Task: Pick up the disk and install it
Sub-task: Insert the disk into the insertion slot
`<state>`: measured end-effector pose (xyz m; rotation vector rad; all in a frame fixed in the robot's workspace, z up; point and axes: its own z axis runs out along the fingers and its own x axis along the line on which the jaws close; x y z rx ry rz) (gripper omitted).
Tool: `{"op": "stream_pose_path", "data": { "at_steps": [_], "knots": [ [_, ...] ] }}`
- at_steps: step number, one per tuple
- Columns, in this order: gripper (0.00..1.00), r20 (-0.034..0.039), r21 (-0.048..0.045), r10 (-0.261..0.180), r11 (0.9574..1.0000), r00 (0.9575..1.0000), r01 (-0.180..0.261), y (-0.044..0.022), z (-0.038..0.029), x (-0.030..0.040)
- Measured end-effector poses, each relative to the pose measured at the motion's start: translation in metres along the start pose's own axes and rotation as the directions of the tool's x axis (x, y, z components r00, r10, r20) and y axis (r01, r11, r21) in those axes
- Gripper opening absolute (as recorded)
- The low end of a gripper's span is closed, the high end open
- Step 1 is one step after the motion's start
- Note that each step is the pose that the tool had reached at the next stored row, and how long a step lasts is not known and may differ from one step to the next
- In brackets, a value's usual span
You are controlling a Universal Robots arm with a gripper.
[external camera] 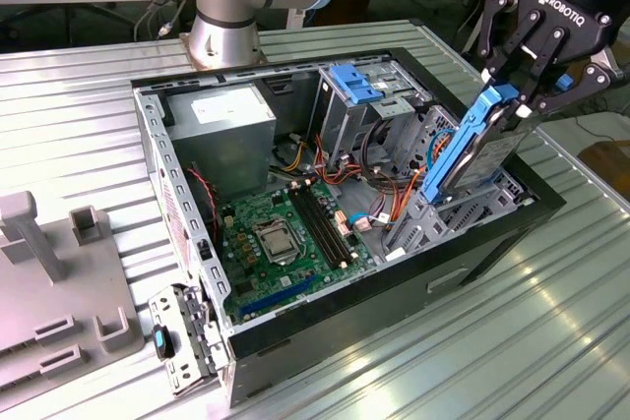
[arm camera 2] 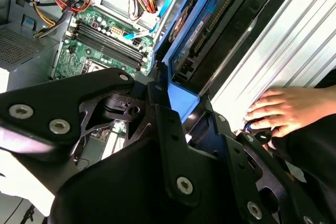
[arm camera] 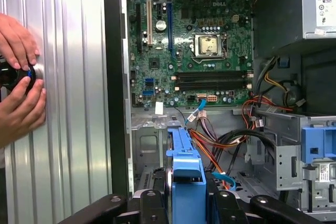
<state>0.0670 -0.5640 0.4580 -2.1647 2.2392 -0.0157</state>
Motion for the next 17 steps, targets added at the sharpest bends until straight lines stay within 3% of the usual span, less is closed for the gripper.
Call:
{"op": "stream_pose_path", "data": {
  "at_steps": [17],
  "knots": [
    [0.37,0.0000,0.0001,0.000,1.0000,1.0000,0.000,0.0002,0.0097,0.0005]
  ]
}}
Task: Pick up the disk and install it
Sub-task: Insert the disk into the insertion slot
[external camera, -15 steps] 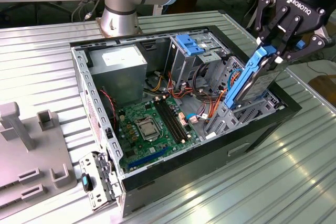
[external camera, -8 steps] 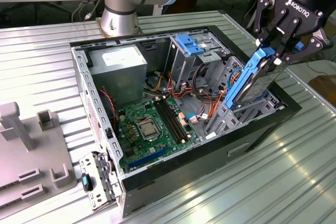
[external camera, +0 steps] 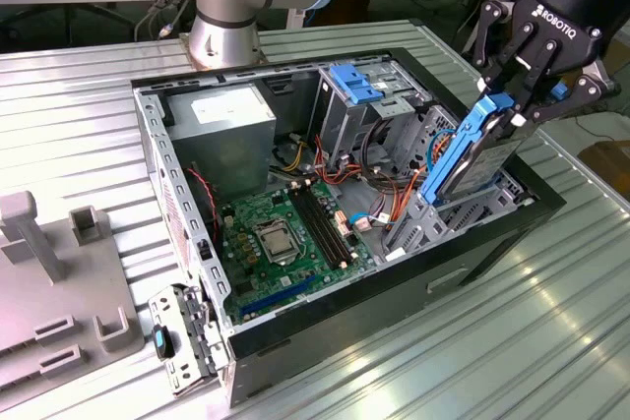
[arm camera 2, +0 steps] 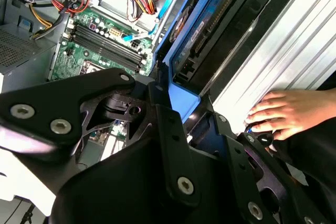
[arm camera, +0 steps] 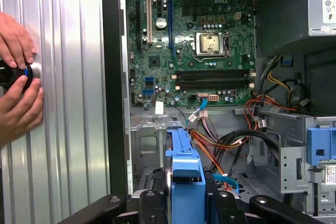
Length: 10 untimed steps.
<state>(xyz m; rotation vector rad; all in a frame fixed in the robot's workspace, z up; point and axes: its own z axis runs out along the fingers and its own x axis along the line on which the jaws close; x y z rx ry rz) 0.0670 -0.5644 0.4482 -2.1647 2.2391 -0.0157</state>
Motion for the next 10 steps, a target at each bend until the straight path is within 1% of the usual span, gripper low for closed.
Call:
{"op": "stream_pose_path", "data": {
  "at_steps": [10],
  "knots": [
    [0.37,0.0000,0.0000,0.000,1.0000,1.0000,0.000,0.0001,0.0049,0.0001]
  ]
}}
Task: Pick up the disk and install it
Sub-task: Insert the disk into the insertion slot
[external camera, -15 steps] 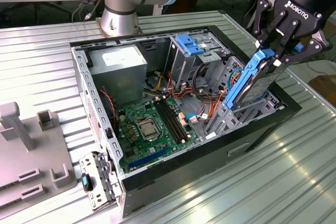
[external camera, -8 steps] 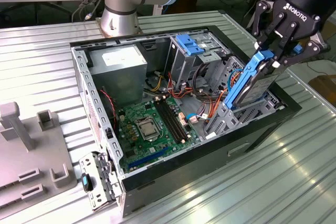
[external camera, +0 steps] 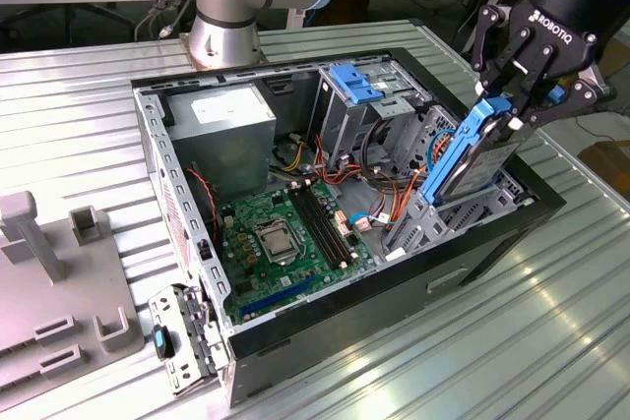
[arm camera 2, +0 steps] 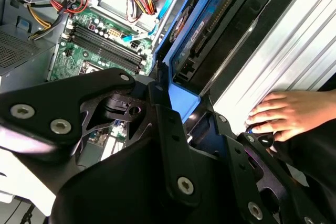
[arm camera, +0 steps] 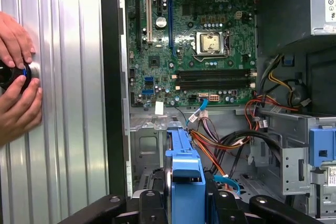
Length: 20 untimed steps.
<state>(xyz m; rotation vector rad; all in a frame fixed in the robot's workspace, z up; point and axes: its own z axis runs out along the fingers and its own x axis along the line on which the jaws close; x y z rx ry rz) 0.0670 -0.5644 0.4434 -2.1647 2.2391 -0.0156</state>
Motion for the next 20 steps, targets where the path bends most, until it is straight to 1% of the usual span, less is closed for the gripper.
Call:
{"op": "stream_pose_path", "data": {
  "at_steps": [13,20],
  "knots": [
    [0.37,0.0000,0.0000,0.000,1.0000,1.0000,0.000,0.0002,0.0090,0.0001],
    [0.37,-0.0001,0.0000,0.000,1.0000,1.0000,0.000,0.0003,0.0109,0.0001]
  ]
}}
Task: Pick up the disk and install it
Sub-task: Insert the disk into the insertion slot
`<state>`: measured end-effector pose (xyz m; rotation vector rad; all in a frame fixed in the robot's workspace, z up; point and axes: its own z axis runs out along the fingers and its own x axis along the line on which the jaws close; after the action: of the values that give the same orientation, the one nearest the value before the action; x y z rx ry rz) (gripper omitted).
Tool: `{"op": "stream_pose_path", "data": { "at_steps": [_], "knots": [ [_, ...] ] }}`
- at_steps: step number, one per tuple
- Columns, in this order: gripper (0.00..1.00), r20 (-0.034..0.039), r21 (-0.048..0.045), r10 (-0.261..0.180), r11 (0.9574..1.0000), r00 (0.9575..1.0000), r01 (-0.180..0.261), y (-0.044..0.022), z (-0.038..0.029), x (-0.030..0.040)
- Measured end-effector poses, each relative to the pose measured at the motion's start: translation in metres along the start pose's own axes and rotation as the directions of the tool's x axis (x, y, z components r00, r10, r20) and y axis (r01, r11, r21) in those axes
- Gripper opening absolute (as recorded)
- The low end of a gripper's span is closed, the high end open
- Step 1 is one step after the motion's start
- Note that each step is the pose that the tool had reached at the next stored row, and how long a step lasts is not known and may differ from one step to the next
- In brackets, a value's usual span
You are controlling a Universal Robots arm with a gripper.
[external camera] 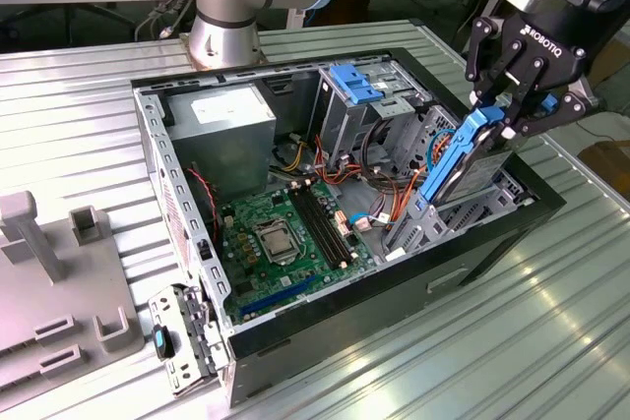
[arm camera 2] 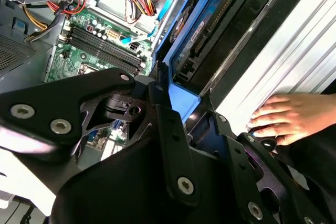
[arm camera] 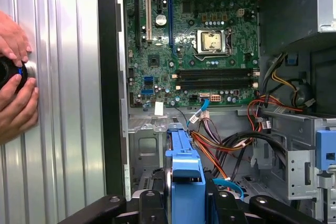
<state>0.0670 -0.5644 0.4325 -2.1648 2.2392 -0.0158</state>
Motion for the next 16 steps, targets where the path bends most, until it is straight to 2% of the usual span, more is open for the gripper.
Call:
{"op": "stream_pose_path", "data": {
  "at_steps": [11,16],
  "knots": [
    [0.37,-0.0029,0.0000,0.000,1.0000,1.0000,0.000,0.0001,0.0022,0.0000],
    [0.37,-0.0033,0.0001,0.000,1.0000,1.0000,0.000,0.0001,0.0058,0.0001]
  ]
}}
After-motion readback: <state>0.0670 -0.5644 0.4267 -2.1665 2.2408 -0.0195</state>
